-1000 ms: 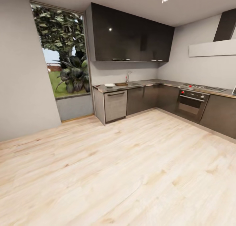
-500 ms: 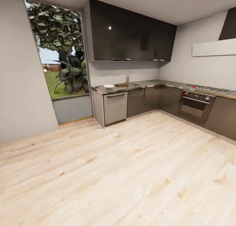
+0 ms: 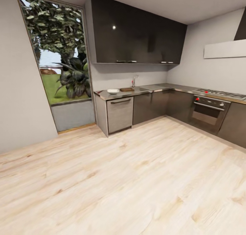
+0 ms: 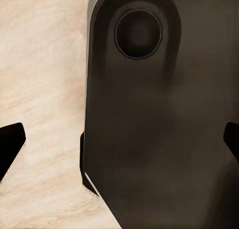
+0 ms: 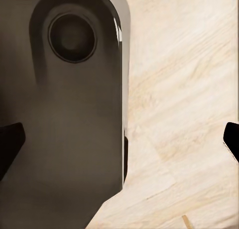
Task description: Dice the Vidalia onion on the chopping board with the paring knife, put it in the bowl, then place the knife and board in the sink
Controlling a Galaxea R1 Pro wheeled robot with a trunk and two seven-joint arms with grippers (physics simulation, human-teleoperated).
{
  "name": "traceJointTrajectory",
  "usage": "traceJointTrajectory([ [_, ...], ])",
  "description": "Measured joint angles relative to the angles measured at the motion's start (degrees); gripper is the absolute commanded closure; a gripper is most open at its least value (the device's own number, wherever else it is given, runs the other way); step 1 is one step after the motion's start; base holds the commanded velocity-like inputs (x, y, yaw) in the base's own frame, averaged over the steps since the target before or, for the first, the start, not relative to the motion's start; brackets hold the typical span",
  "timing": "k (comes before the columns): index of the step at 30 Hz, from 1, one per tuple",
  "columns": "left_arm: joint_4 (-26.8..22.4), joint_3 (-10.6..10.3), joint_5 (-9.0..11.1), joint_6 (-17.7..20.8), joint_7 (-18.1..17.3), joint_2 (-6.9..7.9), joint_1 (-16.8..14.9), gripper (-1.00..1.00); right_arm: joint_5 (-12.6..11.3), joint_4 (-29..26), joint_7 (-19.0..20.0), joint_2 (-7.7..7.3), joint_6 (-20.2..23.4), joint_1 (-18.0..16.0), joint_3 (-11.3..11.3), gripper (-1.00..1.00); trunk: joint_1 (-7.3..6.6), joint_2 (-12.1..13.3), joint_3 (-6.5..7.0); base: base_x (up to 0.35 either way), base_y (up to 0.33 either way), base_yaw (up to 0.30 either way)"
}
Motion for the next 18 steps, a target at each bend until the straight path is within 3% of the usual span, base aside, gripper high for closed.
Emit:
traceJointTrajectory([
  [18, 0.0, 0.0, 0.0, 0.0, 0.0, 0.0, 0.0, -1.0, 0.0, 0.0, 0.0, 0.0, 0.0, 0.0, 0.0, -1.0, 0.0, 0.0, 0.0, 0.343, 0.0, 0.0],
])
